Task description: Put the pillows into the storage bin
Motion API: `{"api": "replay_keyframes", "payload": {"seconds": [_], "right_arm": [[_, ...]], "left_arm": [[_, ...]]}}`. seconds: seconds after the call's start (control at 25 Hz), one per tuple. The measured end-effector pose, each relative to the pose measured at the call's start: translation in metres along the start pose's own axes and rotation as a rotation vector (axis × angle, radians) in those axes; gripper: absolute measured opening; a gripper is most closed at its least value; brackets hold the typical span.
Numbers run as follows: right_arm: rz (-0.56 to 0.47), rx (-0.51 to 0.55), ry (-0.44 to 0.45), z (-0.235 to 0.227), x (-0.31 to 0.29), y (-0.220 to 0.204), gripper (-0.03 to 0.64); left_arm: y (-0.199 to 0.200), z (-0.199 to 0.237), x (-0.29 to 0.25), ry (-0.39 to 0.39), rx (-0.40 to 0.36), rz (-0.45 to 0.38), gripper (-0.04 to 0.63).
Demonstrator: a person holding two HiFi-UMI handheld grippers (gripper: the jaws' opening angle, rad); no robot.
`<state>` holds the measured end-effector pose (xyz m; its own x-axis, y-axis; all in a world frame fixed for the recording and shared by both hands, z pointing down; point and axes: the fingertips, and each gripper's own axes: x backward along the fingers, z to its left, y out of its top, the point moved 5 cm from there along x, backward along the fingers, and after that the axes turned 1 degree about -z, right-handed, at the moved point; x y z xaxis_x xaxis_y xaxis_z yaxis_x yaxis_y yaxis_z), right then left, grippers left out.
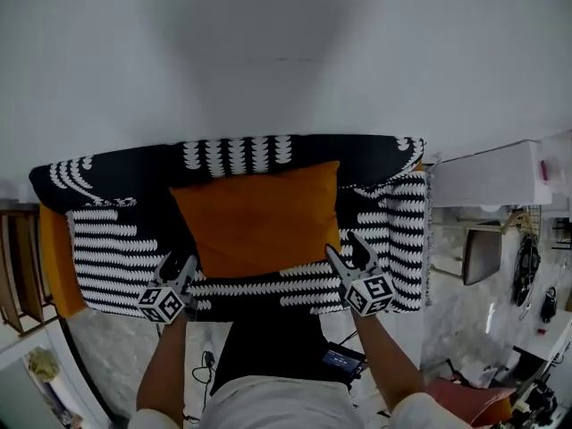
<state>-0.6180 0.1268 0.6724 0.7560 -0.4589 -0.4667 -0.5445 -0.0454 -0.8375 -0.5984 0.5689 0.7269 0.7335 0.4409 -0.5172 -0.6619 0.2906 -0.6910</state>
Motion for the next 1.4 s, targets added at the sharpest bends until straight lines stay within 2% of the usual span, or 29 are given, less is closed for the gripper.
{"api": "replay_keyframes", "payload": {"seconds": [0.16, 0.32, 0.48, 0.68, 0.92, 1.0, 1.12, 1.24, 1.4], "right_arm": [[0.047, -0.011, 0.017, -0.051, -0.049, -0.035, 0.295], [0.1, -0.035, 0.035, -0.077, -0.073, -0.07, 0.301], [0.146, -0.059, 0.052, -0.082, -0.093, -0.093, 0.308], [0.246, -0.123, 0.108, -0.124, -0.122, -0.133, 0.321], [0.294, -0.169, 0.15, -0.094, -0.155, -0.134, 0.321], [0.308, -0.164, 0.156, -0.107, -0.159, -0.137, 0.308], [0.31, -0.136, 0.162, -0.122, -0.155, -0.142, 0.191], [0.295, -0.115, 0.154, -0.109, -0.144, -0.138, 0.087], [0.256, -0.124, 0.129, -0.094, -0.127, -0.13, 0.041]], "left_arm": [[-0.03, 0.027, -0.048, 0.037, 0.062, 0.023, 0.285], [-0.062, 0.059, -0.066, 0.095, 0.124, 0.036, 0.302], [-0.077, 0.089, -0.068, 0.109, 0.115, 0.06, 0.324], [-0.112, 0.09, -0.115, 0.066, 0.081, 0.176, 0.368], [-0.104, 0.113, -0.112, 0.054, 0.096, 0.235, 0.37], [-0.109, 0.105, -0.131, 0.055, 0.078, 0.257, 0.327], [-0.119, 0.09, -0.149, 0.044, 0.055, 0.284, 0.235], [-0.116, 0.082, -0.136, 0.017, 0.05, 0.291, 0.147], [-0.108, 0.065, -0.116, -0.006, 0.014, 0.283, 0.074]]}}
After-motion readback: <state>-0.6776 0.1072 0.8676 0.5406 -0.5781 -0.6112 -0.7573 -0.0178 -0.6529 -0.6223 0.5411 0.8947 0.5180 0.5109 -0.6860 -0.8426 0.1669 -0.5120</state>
